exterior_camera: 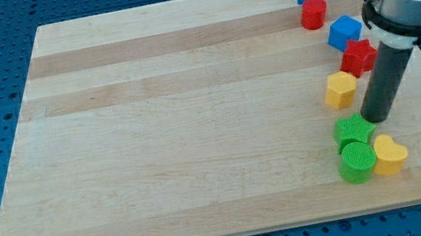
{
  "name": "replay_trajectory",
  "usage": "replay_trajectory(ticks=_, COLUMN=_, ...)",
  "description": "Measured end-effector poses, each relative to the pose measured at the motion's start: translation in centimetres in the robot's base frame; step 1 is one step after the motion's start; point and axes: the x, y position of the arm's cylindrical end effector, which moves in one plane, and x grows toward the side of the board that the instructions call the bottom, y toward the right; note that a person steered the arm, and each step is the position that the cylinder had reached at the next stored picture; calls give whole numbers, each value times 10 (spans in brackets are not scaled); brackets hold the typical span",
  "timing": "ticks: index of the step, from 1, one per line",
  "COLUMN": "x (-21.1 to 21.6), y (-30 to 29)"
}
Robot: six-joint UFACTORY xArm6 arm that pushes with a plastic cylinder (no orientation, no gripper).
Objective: Slightly push the yellow hexagon close to the red star
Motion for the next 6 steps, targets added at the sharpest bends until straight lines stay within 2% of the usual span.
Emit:
replay_trajectory(ticks=2, x=2, y=-59)
replay_trajectory(ticks=3, x=-11, y=-73)
replay_trajectory(ticks=4, x=-29, y=-72)
replay_trajectory(ticks=6, x=-30, y=-24)
